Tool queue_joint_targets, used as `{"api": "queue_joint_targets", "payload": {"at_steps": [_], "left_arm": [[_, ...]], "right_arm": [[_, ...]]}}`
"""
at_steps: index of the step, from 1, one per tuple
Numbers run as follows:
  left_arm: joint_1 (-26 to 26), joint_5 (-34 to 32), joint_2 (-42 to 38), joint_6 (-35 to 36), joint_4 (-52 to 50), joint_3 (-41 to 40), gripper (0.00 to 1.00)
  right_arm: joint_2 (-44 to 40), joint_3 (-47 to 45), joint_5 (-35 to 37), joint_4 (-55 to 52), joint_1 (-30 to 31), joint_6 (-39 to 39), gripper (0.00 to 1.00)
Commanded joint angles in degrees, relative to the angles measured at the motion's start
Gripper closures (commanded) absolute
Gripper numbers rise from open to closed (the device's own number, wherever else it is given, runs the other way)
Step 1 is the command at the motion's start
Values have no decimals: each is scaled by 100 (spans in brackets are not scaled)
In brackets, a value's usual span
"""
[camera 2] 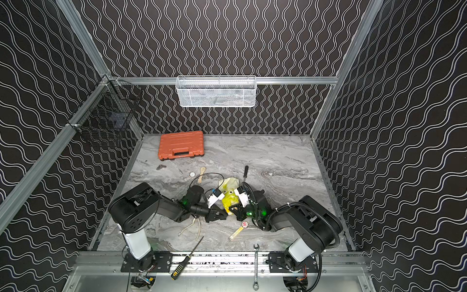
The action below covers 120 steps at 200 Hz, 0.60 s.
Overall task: Wipe the watch dial
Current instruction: Wipe the dirt from the watch dial.
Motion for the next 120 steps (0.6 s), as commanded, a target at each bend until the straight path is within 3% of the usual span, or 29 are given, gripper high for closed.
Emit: {"api": "queue_joint_targets", "payload": {"at_steps": [1,31,52,85,120], "left_arm": [[17,-357,-13,305,-173,-29,100],[26,-276,15,253,-186,-6,100],[28,-483,-12,406,-410,2,100],[31,-335,166,357,-481,222,100],[40,-292,121,228,-299,144,100]], "right_arm": [[101,51,503,-1637,24,106,100],[-178,-29,621,-1671,35,179,100],[-120,383,973,-2268,385,91,100],[96,742,-412,-2222,533,-311,100],[-427,457,-1667,-1832,507,-352,100]]}}
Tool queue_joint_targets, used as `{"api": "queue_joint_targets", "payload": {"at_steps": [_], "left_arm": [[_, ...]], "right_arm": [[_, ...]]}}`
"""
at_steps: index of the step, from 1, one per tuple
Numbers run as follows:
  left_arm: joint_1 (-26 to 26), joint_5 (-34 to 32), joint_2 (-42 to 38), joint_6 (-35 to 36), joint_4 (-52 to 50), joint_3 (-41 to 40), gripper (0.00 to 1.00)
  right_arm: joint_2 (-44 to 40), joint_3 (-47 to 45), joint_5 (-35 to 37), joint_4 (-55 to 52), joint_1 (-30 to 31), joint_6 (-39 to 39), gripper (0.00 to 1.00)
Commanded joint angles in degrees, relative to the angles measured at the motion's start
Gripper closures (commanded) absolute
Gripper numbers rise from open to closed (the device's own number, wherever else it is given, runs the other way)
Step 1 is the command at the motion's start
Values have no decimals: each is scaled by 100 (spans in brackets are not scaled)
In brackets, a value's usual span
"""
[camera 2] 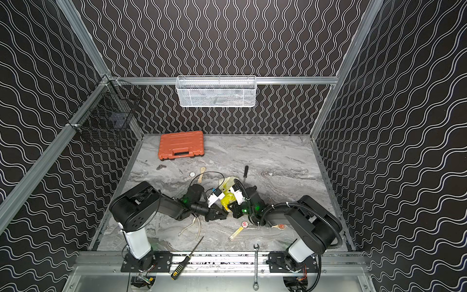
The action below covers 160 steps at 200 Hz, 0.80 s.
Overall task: Wipe the watch dial
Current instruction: Wipe the dirt from the watch dial.
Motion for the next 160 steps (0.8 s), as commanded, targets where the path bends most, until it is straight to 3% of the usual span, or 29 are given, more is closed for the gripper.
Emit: {"api": "queue_joint_targets", "payload": {"at_steps": [1,21,60,84,126,160], "left_arm": [[-7,-531,49,65,-115,3,100],[-3,-660,-20,147,-242,-9,100],[7,-630,-91,105,-204,10,100],[13,-491,-226,-62,19,-47,100],[22,-594,-1025,270,-244,-161,100],[7,-390,-1676,374,387,-550,100]], "right_arm": [[-209,-197,-2157,-612,96,-127,100],[-270,-319,-2394,-534,25,-126,100],[171,-478,-2180,-368,-308,76,100],[45,-690,-1420,-518,-584,457,100],[153,-635,-924,-625,-735,668,100],[-95,-778,-918,-413,-847,668,100]]}}
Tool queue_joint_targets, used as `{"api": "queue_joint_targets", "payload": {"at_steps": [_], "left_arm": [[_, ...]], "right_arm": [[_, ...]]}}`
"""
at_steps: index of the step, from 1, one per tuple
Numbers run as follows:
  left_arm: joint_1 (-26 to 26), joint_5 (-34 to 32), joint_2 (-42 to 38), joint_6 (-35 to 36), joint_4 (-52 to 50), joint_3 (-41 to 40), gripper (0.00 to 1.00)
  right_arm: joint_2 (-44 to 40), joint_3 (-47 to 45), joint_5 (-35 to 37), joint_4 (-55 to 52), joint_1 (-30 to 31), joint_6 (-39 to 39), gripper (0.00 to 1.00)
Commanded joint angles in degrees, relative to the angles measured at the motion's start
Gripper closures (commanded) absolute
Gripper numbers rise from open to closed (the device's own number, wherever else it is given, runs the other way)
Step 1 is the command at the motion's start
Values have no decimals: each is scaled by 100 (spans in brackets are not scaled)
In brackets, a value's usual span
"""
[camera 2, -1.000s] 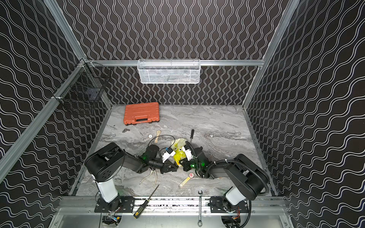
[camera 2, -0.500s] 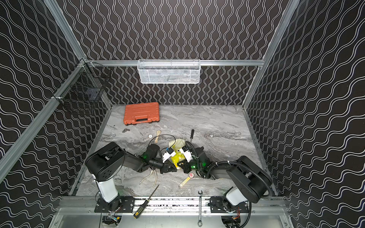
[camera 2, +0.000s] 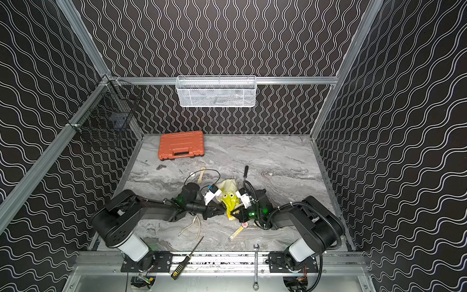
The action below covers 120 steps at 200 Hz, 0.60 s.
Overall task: Wipe the watch dial
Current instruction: Wipe the dirt from the watch dial.
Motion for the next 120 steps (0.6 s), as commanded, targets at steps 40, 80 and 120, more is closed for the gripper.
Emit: {"api": "queue_joint_targets", "payload": {"at_steps": [40,80,120], "left_arm": [[-224,267,-1127,1132,1050,-610,100],[-711,223,-1690,2114,1259,-856,100],[-763,296,-1590,1913,1710,-1053,100]], "right_arm": [[-510,-336,581,-662,-73,139,100],[-453,-363,629,-526,-76,95,100],[-482,-374,588,-538,-75,10,100]]}}
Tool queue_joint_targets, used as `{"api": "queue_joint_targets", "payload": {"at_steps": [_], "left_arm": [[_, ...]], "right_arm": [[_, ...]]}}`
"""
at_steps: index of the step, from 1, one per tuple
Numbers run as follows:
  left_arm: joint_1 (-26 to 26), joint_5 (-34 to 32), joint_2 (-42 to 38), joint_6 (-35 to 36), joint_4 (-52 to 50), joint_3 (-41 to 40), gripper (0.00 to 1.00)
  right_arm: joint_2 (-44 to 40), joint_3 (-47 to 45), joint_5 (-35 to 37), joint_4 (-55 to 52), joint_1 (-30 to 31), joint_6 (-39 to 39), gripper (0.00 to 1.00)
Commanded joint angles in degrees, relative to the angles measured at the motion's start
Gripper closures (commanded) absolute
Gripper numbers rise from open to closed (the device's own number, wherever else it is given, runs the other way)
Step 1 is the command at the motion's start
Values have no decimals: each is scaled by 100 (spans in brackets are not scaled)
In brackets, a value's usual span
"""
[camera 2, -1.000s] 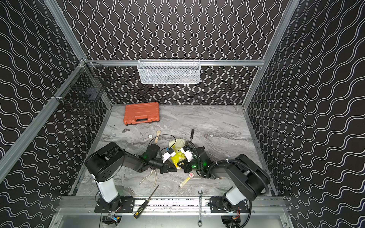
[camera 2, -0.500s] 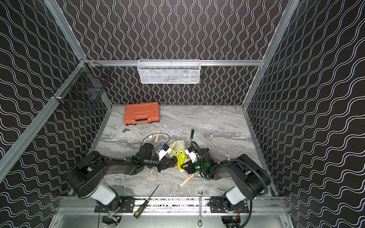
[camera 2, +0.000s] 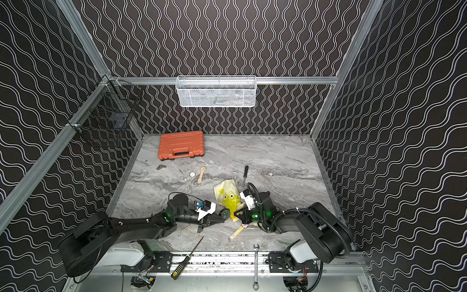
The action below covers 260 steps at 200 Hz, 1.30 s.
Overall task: Wipe the watch dial
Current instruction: Wipe the dirt from the watch dial, then place the cleaning item at the center of the board, then place the watch at the center of the board.
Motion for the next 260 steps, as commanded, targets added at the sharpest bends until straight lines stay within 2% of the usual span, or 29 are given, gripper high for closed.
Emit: {"api": "queue_joint_targets", "payload": {"at_steps": [1,29,48,56,69,82,101,127,142,167,188,204,230,260], "left_arm": [[-14,95,5,136,314,77,100],[84,-56,-251,67,-743,486,100],[252,-523,-448,-163,-1224,685,100],[403,-821,-529,-406,-1514,795,100],[817,-1217,-621,-920,-2076,1053,100],[1282,-1506,-631,-1488,-2659,1337,100],[1962,-1674,-505,-1935,-3642,1825,100],[2502,-2359,-443,-2032,-4652,2139,100],[2979,-2751,-336,-2298,-5113,2254,100],[3784,-2943,-9,-2764,-5210,2214,100],[4240,-2848,415,-2997,-4964,2275,100],[4403,-2921,882,-3013,-4831,2456,100],[4562,-2592,1662,-3134,-4554,2731,100],[4559,-2574,1940,-3326,-4325,2709,100]], "right_arm": [[13,-35,320,-478,-3,-77,100],[76,-26,179,-408,2,-139,100],[85,-22,144,-396,5,-161,100],[76,-9,150,-421,5,-171,93],[72,-18,-95,-381,-2,-253,79],[-28,-70,-237,-292,-3,-336,71],[-310,-170,-328,-199,-6,-452,66],[-664,-295,-212,-109,8,-556,63],[-702,-334,-204,-36,-1,-633,63],[-565,-238,-233,-107,4,-696,61],[-548,-185,-229,-177,16,-752,60],[-526,-185,-263,-164,18,-761,59],[-588,-198,-227,-193,47,-780,58],[-708,-266,-175,-150,71,-772,58]]}}
